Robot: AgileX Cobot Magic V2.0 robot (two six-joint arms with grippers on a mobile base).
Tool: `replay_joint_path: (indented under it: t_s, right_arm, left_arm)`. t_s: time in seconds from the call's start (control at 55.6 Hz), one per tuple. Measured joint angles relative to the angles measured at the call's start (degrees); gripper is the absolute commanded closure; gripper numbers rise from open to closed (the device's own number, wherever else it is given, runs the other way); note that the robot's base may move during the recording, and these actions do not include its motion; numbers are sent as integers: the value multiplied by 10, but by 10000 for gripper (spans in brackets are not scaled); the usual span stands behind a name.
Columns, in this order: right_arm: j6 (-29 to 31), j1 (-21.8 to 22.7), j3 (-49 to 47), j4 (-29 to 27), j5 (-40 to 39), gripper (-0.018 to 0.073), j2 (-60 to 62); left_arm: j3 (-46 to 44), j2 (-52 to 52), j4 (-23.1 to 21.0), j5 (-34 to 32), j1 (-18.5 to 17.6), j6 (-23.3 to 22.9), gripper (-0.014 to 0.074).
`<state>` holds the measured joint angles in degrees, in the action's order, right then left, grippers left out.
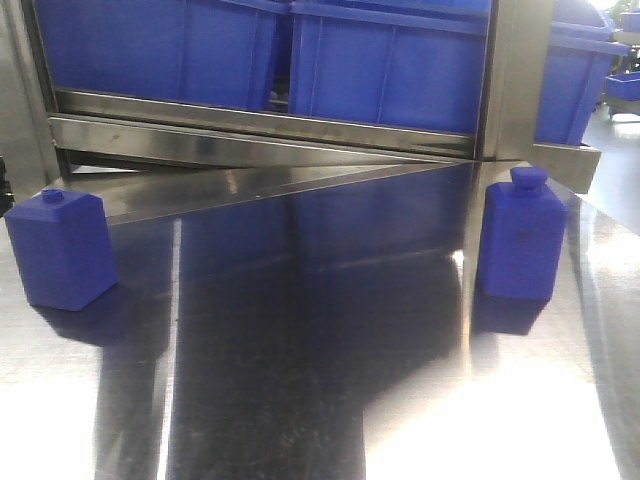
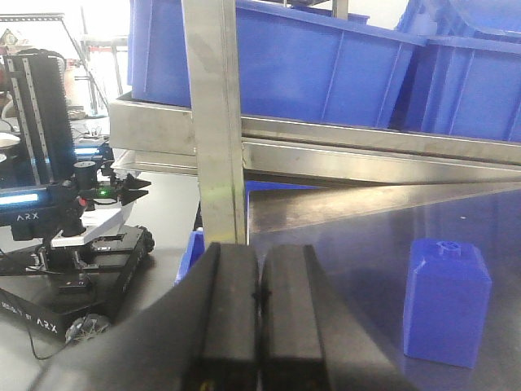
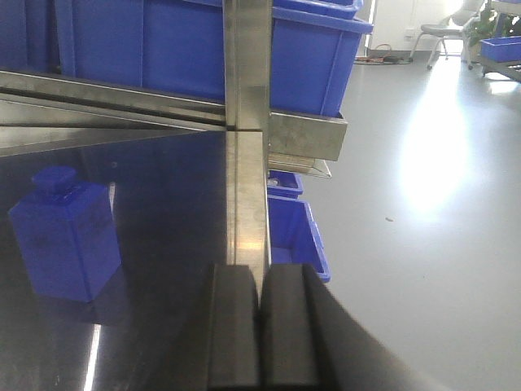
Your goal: Pick and sort blue part to right shelf
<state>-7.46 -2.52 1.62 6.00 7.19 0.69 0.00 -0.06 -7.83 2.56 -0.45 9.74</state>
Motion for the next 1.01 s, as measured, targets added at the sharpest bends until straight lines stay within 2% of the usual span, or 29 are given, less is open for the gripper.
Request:
replay_joint_path:
  t_s: [0.521,0.701,0.755,0.845,1.007]
  right_arm:
    - [0,0,0,0,0,512,0]
    - [0,0,0,0,0,512,0]
    - [0,0,0,0,0,512,0]
    - [0,0,0,0,0,512,0]
    - [0,0,0,0,0,512,0]
  left_arm:
    - [0,0,-2,-6,0,0,472]
    - [-1,0,-48,-113,0,0,472]
    - [-9,0,-56,-115,0,0,472]
    - [-68,1,-62,-58,0,0,472]
    - [-229,70,-62,129,0,0,435]
